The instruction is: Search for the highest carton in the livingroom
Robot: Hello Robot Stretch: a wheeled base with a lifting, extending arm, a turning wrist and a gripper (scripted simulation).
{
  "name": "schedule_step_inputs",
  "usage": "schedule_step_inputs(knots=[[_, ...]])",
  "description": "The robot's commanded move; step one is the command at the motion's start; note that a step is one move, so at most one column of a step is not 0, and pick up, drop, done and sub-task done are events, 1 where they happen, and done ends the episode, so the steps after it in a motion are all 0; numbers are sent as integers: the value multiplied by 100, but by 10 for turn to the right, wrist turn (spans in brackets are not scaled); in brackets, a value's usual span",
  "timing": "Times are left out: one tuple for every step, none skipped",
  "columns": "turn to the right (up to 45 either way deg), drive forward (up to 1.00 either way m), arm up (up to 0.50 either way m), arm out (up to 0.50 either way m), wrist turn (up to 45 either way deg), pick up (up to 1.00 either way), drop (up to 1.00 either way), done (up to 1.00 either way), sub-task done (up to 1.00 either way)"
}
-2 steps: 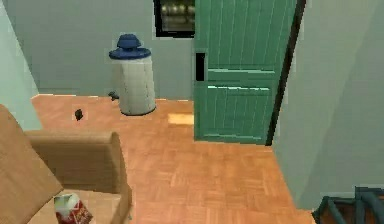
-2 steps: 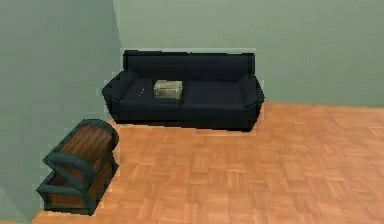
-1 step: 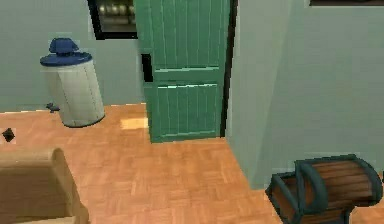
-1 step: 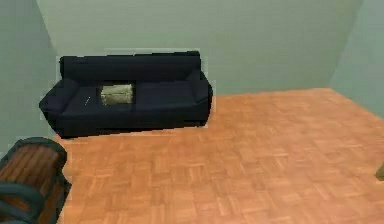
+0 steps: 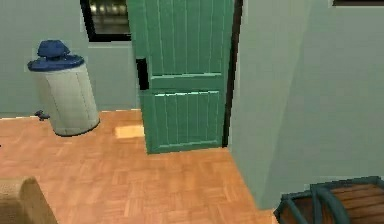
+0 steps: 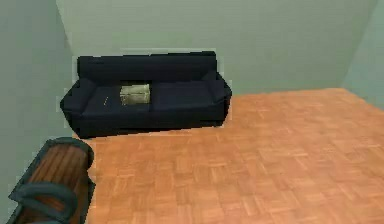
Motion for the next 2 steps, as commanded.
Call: schedule_step_inputs(knots=[[-450,0,0,0,0,0,0,0,0],[360,0,0,0,0,0,0,0,0]])
